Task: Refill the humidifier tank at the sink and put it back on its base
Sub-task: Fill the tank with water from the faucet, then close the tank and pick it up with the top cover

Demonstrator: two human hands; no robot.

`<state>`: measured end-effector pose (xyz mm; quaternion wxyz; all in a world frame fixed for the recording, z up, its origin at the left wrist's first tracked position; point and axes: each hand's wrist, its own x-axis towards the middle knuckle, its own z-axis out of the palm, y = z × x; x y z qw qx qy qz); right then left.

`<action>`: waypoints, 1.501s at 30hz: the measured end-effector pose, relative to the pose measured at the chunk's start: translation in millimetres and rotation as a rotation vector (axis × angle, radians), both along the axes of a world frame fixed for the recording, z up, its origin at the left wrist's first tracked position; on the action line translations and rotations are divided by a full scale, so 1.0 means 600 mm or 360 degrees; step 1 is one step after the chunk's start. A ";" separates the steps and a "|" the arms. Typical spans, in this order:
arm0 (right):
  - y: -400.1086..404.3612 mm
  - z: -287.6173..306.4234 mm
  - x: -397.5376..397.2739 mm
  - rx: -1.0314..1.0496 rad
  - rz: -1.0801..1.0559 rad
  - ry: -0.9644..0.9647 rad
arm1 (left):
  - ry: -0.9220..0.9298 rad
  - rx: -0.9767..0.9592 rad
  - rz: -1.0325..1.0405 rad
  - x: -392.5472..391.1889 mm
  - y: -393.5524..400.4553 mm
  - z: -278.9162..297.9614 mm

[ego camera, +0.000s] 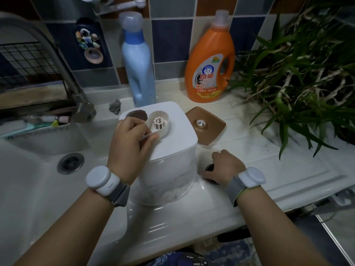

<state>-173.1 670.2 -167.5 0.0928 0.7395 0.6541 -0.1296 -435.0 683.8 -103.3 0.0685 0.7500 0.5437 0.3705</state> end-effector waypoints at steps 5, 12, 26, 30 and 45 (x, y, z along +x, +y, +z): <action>-0.009 -0.006 0.001 -0.0125 -0.0044 0.0066 | -0.0005 -0.0056 -0.0022 0.007 -0.006 -0.005; 0.026 0.124 -0.028 0.0751 -0.0052 0.0604 | -0.0031 -0.0035 -0.0029 0.013 -0.021 -0.008; 0.171 0.238 -0.226 0.0457 0.0821 0.1051 | -0.0264 0.0081 0.0063 0.014 -0.019 -0.004; 0.175 0.210 -0.233 0.0288 0.1030 0.0769 | -0.0465 -0.0144 0.0337 0.011 -0.016 -0.001; 0.186 0.222 -0.251 0.0366 0.1430 0.0708 | -0.0453 -0.0775 0.0122 -0.045 0.029 -0.024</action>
